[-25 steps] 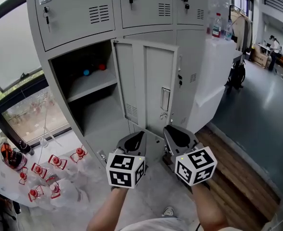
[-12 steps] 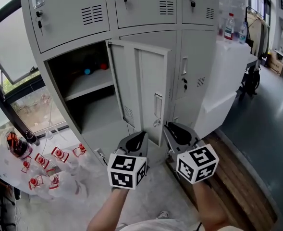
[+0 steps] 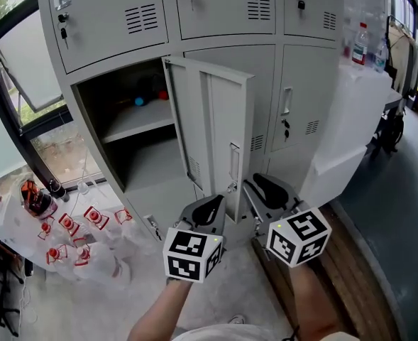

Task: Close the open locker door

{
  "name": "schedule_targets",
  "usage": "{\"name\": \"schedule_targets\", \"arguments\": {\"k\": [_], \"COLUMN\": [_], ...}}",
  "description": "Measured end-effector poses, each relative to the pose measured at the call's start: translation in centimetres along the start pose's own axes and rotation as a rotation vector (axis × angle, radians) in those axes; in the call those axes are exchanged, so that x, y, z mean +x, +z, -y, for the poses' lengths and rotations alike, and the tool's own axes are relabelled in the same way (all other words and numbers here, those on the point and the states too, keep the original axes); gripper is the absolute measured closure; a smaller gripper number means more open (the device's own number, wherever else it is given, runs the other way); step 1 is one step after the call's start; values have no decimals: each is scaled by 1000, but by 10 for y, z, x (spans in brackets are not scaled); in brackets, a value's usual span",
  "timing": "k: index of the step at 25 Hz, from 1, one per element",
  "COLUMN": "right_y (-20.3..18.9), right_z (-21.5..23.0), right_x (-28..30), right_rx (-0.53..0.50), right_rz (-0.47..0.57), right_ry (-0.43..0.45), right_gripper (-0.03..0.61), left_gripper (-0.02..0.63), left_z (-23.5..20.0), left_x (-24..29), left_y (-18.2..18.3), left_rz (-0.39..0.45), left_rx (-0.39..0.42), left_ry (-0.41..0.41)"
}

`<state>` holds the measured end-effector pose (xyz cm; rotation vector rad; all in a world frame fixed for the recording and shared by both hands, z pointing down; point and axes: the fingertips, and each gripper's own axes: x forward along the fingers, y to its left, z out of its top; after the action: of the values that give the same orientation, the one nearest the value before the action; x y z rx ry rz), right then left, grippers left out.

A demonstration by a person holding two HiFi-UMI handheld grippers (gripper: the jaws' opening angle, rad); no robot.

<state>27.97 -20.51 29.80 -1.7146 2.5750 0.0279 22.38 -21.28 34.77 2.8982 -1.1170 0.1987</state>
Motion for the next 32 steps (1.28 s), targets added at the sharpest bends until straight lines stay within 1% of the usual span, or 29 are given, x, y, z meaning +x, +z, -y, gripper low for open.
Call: {"name": "schedule_targets", "arguments": {"k": [8, 11, 18, 21, 23, 26, 32], "right_y": [3, 4, 4, 5, 6, 6, 5], "right_z": [5, 0, -30, -43, -54, -72, -101], "right_x": [5, 5, 9, 11, 14, 19, 31], "right_rx": [18, 7, -37, -59, -71, -65, -53], "right_rz": [14, 18, 6, 17, 23, 36, 57], "right_ry": [102, 157, 313, 359, 393, 447, 518], "right_gripper": [482, 482, 478, 459, 459, 449, 449], "left_gripper": [606, 606, 607, 606, 606, 606, 607], "left_z": [-8, -11, -32, -42, -49, -61, -85], "left_x": [8, 8, -5, -13, -20, -31, -56], "left_y": [0, -1, 1, 0, -1, -5, -11], "left_rz": [7, 7, 18, 16, 13, 10, -3], "left_rx": [-6, -7, -13, -16, -20, -31, -42], "left_ry": [50, 69, 133, 167, 189, 225, 299]}}
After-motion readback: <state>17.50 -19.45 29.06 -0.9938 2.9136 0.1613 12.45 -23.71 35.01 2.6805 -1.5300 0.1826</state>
